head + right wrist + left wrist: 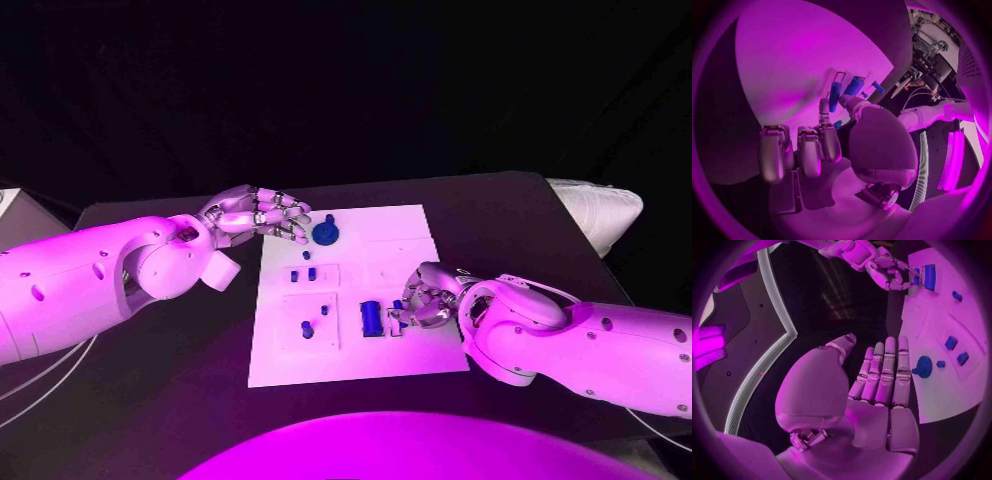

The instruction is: Assemble the parts on the task board

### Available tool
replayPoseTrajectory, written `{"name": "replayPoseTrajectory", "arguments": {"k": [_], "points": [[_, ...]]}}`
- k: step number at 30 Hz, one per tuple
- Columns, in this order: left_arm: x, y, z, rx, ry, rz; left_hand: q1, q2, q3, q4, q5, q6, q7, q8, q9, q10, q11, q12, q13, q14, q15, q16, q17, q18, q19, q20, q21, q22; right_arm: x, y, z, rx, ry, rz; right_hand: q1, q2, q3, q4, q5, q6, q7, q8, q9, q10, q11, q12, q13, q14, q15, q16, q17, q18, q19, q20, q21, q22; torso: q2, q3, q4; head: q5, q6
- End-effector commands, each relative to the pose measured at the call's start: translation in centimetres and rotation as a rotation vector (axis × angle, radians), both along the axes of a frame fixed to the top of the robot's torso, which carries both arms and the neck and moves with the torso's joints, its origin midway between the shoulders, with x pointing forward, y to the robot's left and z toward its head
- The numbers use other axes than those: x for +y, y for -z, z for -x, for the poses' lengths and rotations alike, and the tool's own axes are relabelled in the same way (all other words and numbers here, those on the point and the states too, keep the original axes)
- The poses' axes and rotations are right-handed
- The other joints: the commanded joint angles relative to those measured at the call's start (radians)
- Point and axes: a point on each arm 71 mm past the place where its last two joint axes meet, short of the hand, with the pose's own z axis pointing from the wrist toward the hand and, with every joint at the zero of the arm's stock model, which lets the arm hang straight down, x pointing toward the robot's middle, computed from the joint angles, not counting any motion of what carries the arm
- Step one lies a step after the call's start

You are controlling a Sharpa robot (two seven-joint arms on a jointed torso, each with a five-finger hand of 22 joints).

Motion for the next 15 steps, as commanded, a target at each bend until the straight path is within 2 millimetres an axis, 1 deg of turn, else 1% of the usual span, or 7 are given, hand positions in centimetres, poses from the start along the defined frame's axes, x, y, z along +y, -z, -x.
{"name": "replayPoseTrajectory", "arguments": {"k": [1, 9, 15], "points": [[-0.25, -0.03, 0.17, 0.003, 0.025, 0.017, 0.002, 0.004, 0.001, 0.002, 0.003, 0.005, 0.029, 0.003, -0.002, -0.008, 0.001, 0.005, -0.001, -0.007, 0.0, 0.005, -0.001, 0.012, 0.007, 0.0, -0.004, -0.001, 0.03, 0.35, 0.19, 0.024, 0.017, 0.016, -0.008, -0.003, 0.002, 0.006, -0.002, 0.005, 0.001, 0.005, 0.0, 0.024, -0.003, 0.005, 0.144, 0.106, -0.005, 0.003, 0.263, -0.011, 0.084, -0.006, 0.003, 0.239, 0.0, 0.0002, 0.0, -0.001, 0.0], [-0.2, -0.03, 0.17, 0.004, 0.025, 0.016, 0.002, 0.004, 0.001, 0.002, 0.003, 0.005, 0.029, 0.003, -0.002, -0.008, 0.001, 0.005, -0.001, -0.007, 0.0, 0.005, -0.001, 0.012, 0.007, 0.0, -0.004, -0.001, 0.35, 0.72, 0.44, 0.038, 0.012, 0.018, -0.004, 0.001, 0.006, 0.005, 0.004, 0.005, -0.001, 0.006, 0.0, 0.024, -0.005, 0.004, 0.143, 0.106, -0.006, 0.003, 0.263, -0.011, 0.085, -0.007, 0.004, 0.239, 0.0, -0.0001, 0.0009, 0.0, 0.0], [-0.12, -0.02, 0.17, 0.005, 0.024, 0.015, 0.002, 0.004, 0.001, 0.002, 0.003, 0.005, 0.029, 0.003, -0.002, -0.008, 0.001, 0.005, -0.001, -0.007, 0.0, 0.005, -0.001, 0.012, 0.007, 0.0, -0.004, -0.001, 0.4, 1.07, 0.65, 0.056, 0.008, 0.022, -0.003, 0.002, 0.006, 0.004, 0.005, 0.005, -0.002, 0.006, 0.0, 0.024, -0.005, 0.004, 0.143, 0.106, -0.006, 0.003, 0.263, -0.011, 0.085, -0.007, 0.005, 0.239, 0.0, -0.0008, -0.0011, 0.0, 0.0]]}}
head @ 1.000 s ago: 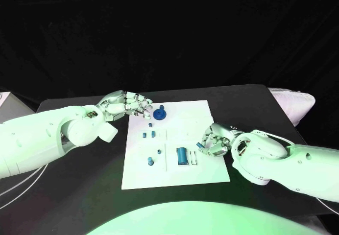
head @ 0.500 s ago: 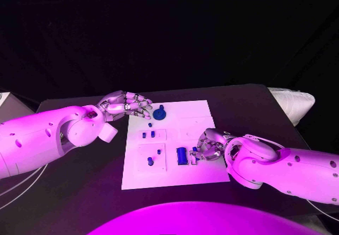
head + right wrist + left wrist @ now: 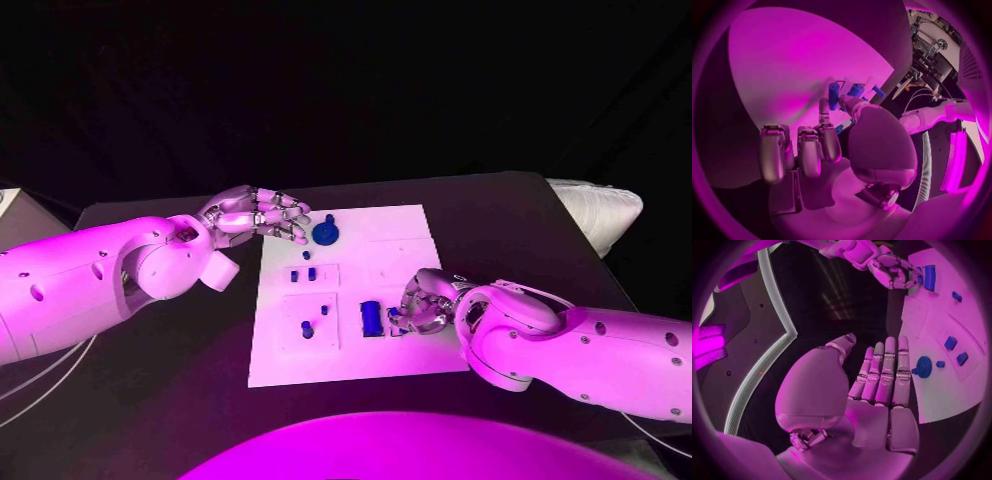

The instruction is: Assemble the parts on the task board

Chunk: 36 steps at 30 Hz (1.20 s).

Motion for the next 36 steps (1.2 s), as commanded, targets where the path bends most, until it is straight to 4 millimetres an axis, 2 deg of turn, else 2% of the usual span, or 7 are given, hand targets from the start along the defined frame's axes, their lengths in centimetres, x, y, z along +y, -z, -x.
{"name": "replayPoseTrajectory", "arguments": {"k": [1, 7, 19, 20, 24, 31, 36], "points": [[-0.2, -0.03, 0.14, 0.003, 0.021, 0.015, 0.002, 0.004, 0.001, 0.002, 0.003, 0.005, 0.029, 0.003, -0.002, -0.008, 0.001, 0.005, -0.001, -0.007, 0.0, 0.005, -0.001, 0.012, 0.007, 0.0, -0.004, -0.001, 0.01, 0.34, 0.18, 0.024, -0.001, 0.013, -0.003, 0.002, 0.004, 0.001, 0.005, 0.005, -0.001, 0.007, 0.001, 0.024, -0.005, 0.004, 0.143, 0.106, -0.006, 0.003, 0.263, -0.011, 0.085, -0.007, 0.005, 0.239, 0.0, 0.0001, -0.0006, 0.0, 0.0], [-0.19, -0.02, 0.15, 0.003, 0.022, 0.015, 0.002, 0.004, 0.001, 0.002, 0.003, 0.005, 0.029, 0.003, -0.002, -0.008, 0.001, 0.005, -0.001, -0.007, 0.0, 0.005, -0.001, 0.012, 0.007, 0.0, -0.004, -0.001, 0.15, 0.65, 0.32, 0.033, -0.003, 0.01, -0.002, 0.002, 0.005, 0.001, 0.006, 0.005, -0.002, 0.007, 0.001, 0.023, -0.005, 0.003, 0.143, 0.106, -0.006, 0.003, 0.263, -0.011, 0.084, -0.007, 0.004, 0.238, 0.0, 0.0014, 0.0, 0.002, 0.0], [-0.14, -0.02, 0.15, 0.003, 0.02, 0.013, 0.002, 0.004, 0.001, 0.002, 0.003, 0.005, 0.029, 0.003, -0.002, -0.008, 0.001, 0.005, -0.001, -0.007, 0.0, 0.005, -0.001, 0.012, 0.007, 0.0, -0.004, -0.001, 0.05, 0.73, 0.22, 0.025, 0.006, 0.003, -0.015, 0.012, 0.007, 0.011, -0.001, 0.003, 0.0, 0.008, 0.001, 0.023, -0.004, 0.001, 0.142, 0.106, -0.006, 0.003, 0.263, -0.011, 0.084, -0.008, 0.002, 0.238, 0.0, 0.0003, -0.0005, 0.0, 0.0], [-0.13, -0.02, 0.15, 0.003, 0.02, 0.013, 0.002, 0.004, 0.001, 0.002, 0.003, 0.005, 0.029, 0.003, -0.002, -0.008, 0.001, 0.005, -0.001, -0.007, 0.0, 0.005, -0.001, 0.012, 0.007, 0.0, -0.004, -0.001, 0.06, 0.73, 0.22, 0.025, 0.006, 0.002, -0.023, 0.02, 0.01, 0.018, 0.0, 0.003, 0.0, 0.009, 0.001, 0.024, -0.004, 0.002, 0.143, 0.106, -0.006, 0.003, 0.263, -0.011, 0.084, -0.008, 0.004, 0.238, 0.0, 0.0004, -0.0003, 0.0, 0.0], [-0.12, -0.02, 0.15, 0.003, 0.02, 0.013, 0.002, 0.004, 0.001, 0.002, 0.003, 0.005, 0.029, 0.003, -0.002, -0.008, 0.001, 0.005, -0.001, -0.007, 0.0, 0.005, -0.001, 0.012, 0.007, 0.0, -0.004, -0.001, 0.16, 0.69, 0.3, 0.026, 0.001, -0.003, -0.036, 0.028, 0.014, 0.026, 0.0, 0.006, -0.001, 0.012, 0.003, 0.026, -0.005, 0.004, 0.145, 0.106, -0.007, 0.003, 0.263, -0.012, 0.085, -0.008, 0.008, 0.239, 0.0, 0.0006, 0.0006, 0.0, 0.0], [-0.08, -0.02, 0.15, 0.003, 0.019, 0.013, 0.002, 0.004, 0.001, 0.002, 0.003, 0.005, 0.029, 0.003, -0.002, -0.008, 0.001, 0.005, -0.001, -0.007, 0.0, 0.005, -0.001, 0.012, 0.007, 0.0, -0.004, -0.001, 0.35, 0.59, 0.55, 0.029, -0.01, -0.012, -0.096, 0.021, -0.004, 0.056, -0.009, 0.007, -0.001, 0.02, 0.006, 0.028, -0.005, 0.005, 0.149, 0.106, -0.006, 0.003, 0.263, -0.013, 0.086, -0.008, 0.015, 0.241, 0.0, 0.0004, -0.0001, 0.002, 0.0], [-0.07, -0.02, 0.14, 0.003, 0.02, 0.013, 0.003, 0.003, 0.002, 0.005, 0.002, 0.005, 0.029, 0.004, -0.002, -0.009, 0.0, 0.006, -0.002, -0.009, 0.0, 0.006, -0.002, 0.012, 0.008, 0.0, -0.006, -0.003, 0.39, 0.55, 0.64, 0.029, -0.011, -0.015, -0.119, 0.028, -0.01, 0.06, -0.008, 0.009, -0.002, 0.023, 0.007, 0.03, -0.006, 0.007, 0.151, 0.106, -0.007, 0.003, 0.263, -0.013, 0.086, -0.009, 0.016, 0.241, 0.0, 0.0007, 0.0003, 0.001, 0.0]]}}
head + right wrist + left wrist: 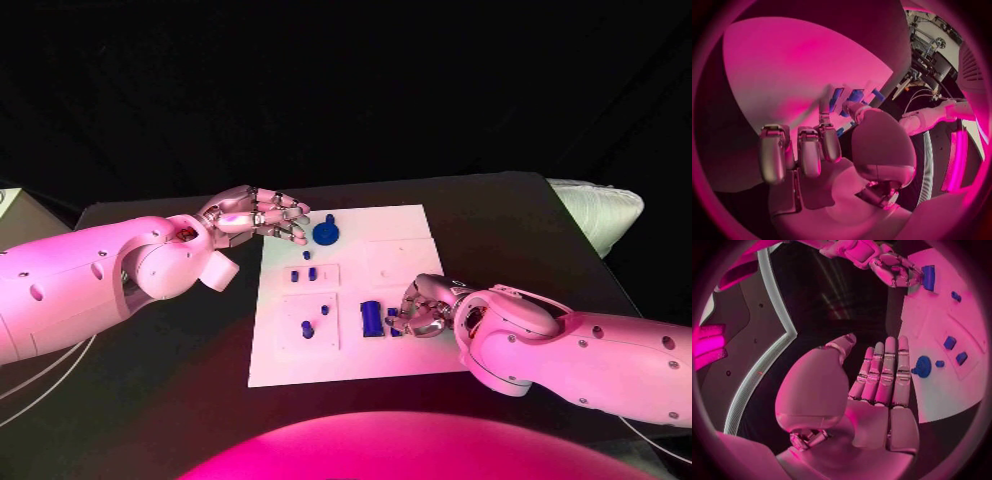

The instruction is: Assemble the parts on the task board

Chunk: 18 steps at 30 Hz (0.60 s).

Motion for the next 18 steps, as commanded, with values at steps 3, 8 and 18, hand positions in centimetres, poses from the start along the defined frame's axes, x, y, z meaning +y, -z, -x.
{"name": "replayPoseTrajectory", "arguments": {"k": [3, 8, 18], "points": [[-0.19, -0.03, 0.13, 0.001, 0.02, 0.014, 0.003, 0.003, 0.002, 0.005, 0.002, 0.005, 0.029, 0.004, -0.002, -0.009, 0.0, 0.006, -0.002, -0.009, 0.0, 0.006, -0.002, 0.012, 0.008, 0.0, -0.006, -0.002, 0.26, -0.06, 0.19, 0.002, -0.012, -0.012, -0.01, -0.001, -0.003, 0.004, -0.003, 0.006, 0.001, 0.004, 0.002, 0.03, -0.006, 0.002, 0.151, 0.106, -0.007, 0.003, 0.263, -0.013, 0.09, -0.005, 0.003, 0.241, 0.0, 0.0006, 0.0004, 0.0, 0.0], [-0.18, -0.03, 0.12, 0.001, 0.02, 0.014, 0.003, 0.003, 0.002, 0.005, 0.002, 0.005, 0.029, 0.004, -0.002, -0.009, 0.0, 0.006, -0.002, -0.009, 0.0, 0.006, -0.002, 0.012, 0.008, 0.0, -0.006, -0.002, 0.23, -0.05, 0.2, 0.002, -0.012, -0.012, -0.012, 0.001, -0.003, 0.004, -0.003, 0.006, 0.0, 0.004, 0.002, 0.03, -0.006, 0.003, 0.152, 0.106, -0.007, 0.003, 0.263, -0.013, 0.09, -0.005, 0.004, 0.242, 0.0, 0.0002, 0.0, 0.0, 0.0], [-0.21, -0.03, 0.11, 0.001, 0.02, 0.015, 0.003, 0.003, 0.002, 0.005, 0.002, 0.005, 0.029, 0.004, -0.002, -0.009, 0.0, 0.006, -0.002, -0.009, 0.0, 0.006, -0.002, 0.012, 0.008, 0.0, -0.006, -0.002, -0.44, 0.02, 0.09, 0.001, -0.013, -0.007, -0.008, -0.001, -0.003, -0.005, -0.009, 0.002, 0.0, 0.004, 0.002, 0.028, -0.006, -0.003, 0.149, 0.106, -0.008, 0.003, 0.263, -0.011, 0.088, -0.006, -0.007, 0.239, -0.001, 0.0004, 0.0003, 0.001, 0.0]]}}
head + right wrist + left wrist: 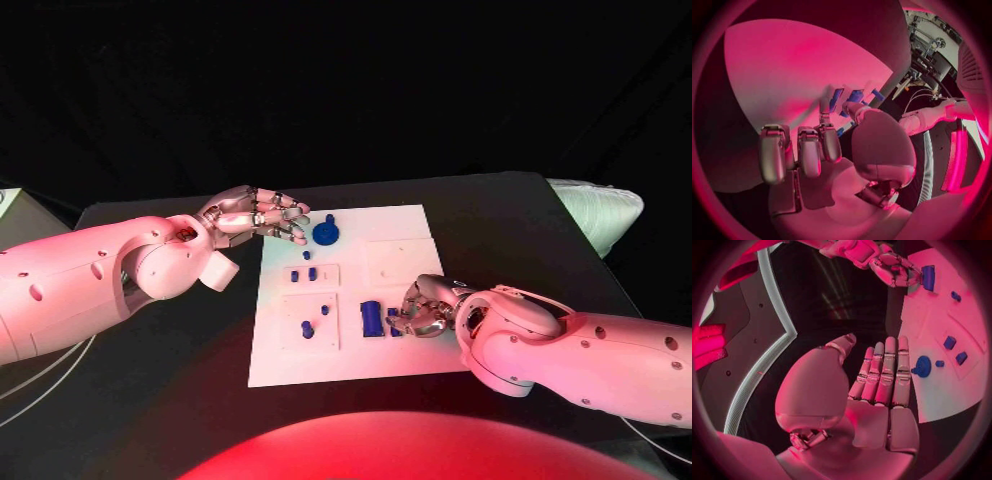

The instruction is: Assemble the parts on the task board

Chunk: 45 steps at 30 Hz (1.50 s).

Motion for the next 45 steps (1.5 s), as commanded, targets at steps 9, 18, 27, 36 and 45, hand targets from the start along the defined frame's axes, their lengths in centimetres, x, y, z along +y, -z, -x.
{"name": "replayPoseTrajectory", "arguments": {"k": [9, 18, 27, 36, 45], "points": [[-0.1, 0.0, 0.1, -0.001, 0.016, 0.014, 0.003, 0.003, 0.003, 0.005, 0.002, 0.005, 0.028, 0.004, -0.001, -0.01, 0.0, 0.007, -0.001, -0.009, 0.0, 0.006, -0.001, 0.012, 0.009, 0.0, -0.007, -0.001, -1.6, 0.0, -0.2, -0.014, -0.025, -0.021, 0.093, -0.034, -0.017, -0.08, -0.149, -0.025, 0.009, 0.006, 0.002, 0.006, 0.004, -0.038, 0.132, 0.106, -0.002, 0.003, 0.263, -0.002, 0.076, -0.001, -0.06, 0.226, -0.001, 0.0, -0.0014, 0.003, 0.0], [-0.1, 0.0, 0.0, -0.004, 0.013, 0.014, 0.004, 0.002, 0.003, 0.005, 0.002, 0.005, 0.028, 0.004, -0.001, -0.01, 0.0, 0.007, -0.001, -0.009, 0.0, 0.007, -0.001, 0.012, 0.009, 0.0, -0.007, -0.002, -2.9, -0.6, -0.5, -0.085, 0.021, -0.097, 0.181, -0.038, -0.045, -0.122, -0.208, -0.03, 0.01, 0.004, -0.003, -0.002, 0.005, -0.052, 0.125, 0.106, -0.001, 0.003, 0.263, -0.001, 0.075, 0.0, -0.065, 0.225, 0.0, 0.0004, -0.0018, 0.005, 0.0], [0.0, -0.1, -0.2, -0.025, -0.013, 0.022, 0.008, 0.002, 0.005, 0.004, 0.003, 0.005, 0.028, 0.005, -0.001, -0.009, 0.0, 0.008, -0.001, -0.009, 0.0, 0.007, -0.001, 0.012, 0.01, 0.0, -0.008, -0.002, -5.6, -2.7, -3.1, -0.1, 0.137, -0.444, 0.222, 0.004, -0.032, -0.107, -0.145, -0.091, 0.038, -0.045, -0.029, -0.045, 0.028, -0.123, 0.083, 0.097, 0.016, -0.021, 0.233, 0.018, 0.05, 0.013, -0.176, 0.197, -0.005, -0.0017, -0.0022, 0.003, 0.0], [0.6, -0.1, -1.3, -0.067, -0.081, 0.059, 0.044, -0.002, 0.028, -0.016, 0.002, 0.009, 0.026, 0.008, -0.003, -0.005, -0.003, 0.012, -0.002, -0.009, -0.003, 0.012, -0.003, 0.012, 0.014, -0.003, -0.011, -0.005, -8.9, -4.5, -8.6, -0.144, 0.259, -0.687, 0.259, 0.02, 0.028, -0.148, -0.106, -0.123, 0.06, -0.074, -0.039, -0.138, 0.047, -0.266, -0.012, 0.065, 0.032, -0.109, 0.136, 0.05, 0.004, 0.028, -0.38, 0.14, -0.02, -0.01, -0.006, 0.005, 0.0], [1.7, 0.1, -3.5, -0.12, -0.273, 0.107, 0.044, -0.008, 0.043, -0.016, -0.002, -0.002, 0.025, 0.008, -0.009, -0.034, 0.007, -0.004, -0.014, -0.107, 0.021, -0.04, -0.035, 0.006, -0.007, 0.01, -0.036, -0.02, -9.9, -5.3, -12.6, -0.21, 0.305, -0.843, 0.25, 0.023, 0.079, -0.186, -0.114, -0.2, 0.097, -0.082, -0.035, -0.469, 0.08, -0.687, -0.315, -0.133, 0.065, -0.451, -0.181, 0.15, -0.227, 0.061, -1.12, -0.109, -0.042, -0.0149, -0.0087, 0.014, 0.05]]}}
